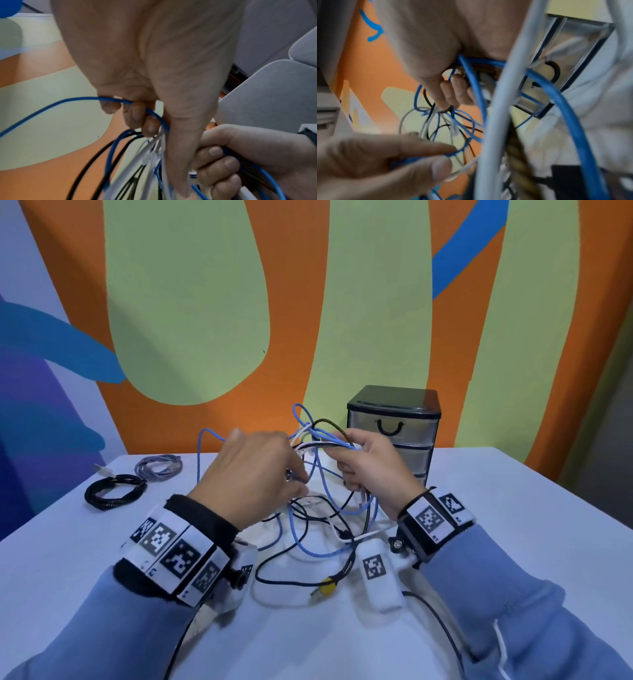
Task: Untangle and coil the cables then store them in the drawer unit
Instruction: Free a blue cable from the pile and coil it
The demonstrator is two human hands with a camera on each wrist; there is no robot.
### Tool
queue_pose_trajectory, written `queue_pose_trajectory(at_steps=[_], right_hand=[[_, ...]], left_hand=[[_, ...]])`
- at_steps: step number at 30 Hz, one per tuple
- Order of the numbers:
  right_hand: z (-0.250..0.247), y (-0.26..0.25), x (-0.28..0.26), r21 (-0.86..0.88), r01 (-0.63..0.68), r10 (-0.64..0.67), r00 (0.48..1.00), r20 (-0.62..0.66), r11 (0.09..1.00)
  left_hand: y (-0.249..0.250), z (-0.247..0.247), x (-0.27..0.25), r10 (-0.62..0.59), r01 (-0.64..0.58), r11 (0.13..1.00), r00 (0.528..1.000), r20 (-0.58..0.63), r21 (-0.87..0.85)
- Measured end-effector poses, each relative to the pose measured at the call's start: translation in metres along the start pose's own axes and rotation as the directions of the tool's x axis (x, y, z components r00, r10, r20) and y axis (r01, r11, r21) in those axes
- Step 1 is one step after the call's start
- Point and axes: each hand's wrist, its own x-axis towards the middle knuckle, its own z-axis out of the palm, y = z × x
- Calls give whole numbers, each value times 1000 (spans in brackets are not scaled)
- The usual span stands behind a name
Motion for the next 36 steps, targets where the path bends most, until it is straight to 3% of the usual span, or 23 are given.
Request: queue_pose_trajectory(at_steps=[3, 8, 12, 15, 19, 24, 32, 36], right_hand=[[-1, -1, 0, 27, 18, -16, 998, -52, 999], [1, -1, 0, 70, 50, -34, 975, -217, 996], [2, -4, -1, 130, 44, -20, 982, -185, 991], [0, -2, 1, -56, 48, -57, 983, -174, 997], [-2, 1, 1, -316, 137, -194, 968, -157, 939], [-4, -2, 1, -257, 157, -184, 979, -84, 953], [-2, -10, -8, -276, 179, -173, 984, 45, 944], [-1, -9, -8, -290, 213, -208, 977, 48, 933]], left_hand=[[-1, -1, -1, -20, 17, 999, 996, 90, 41], [-1, 4, -6, 20, 8, 994, 968, 251, -109], [-2, 6, -7, 12, 39, 983, 962, 273, -180], [-6, 6, -4, -45, 83, 979, 978, 204, -185], [-12, 4, -2, -93, 105, 977, 993, 71, -184], [-14, 3, 0, -119, 90, 967, 987, -107, -237], [-7, -2, -1, -9, -58, 901, 988, -154, -429], [-10, -3, 2, -193, 80, 775, 974, -114, -627]])
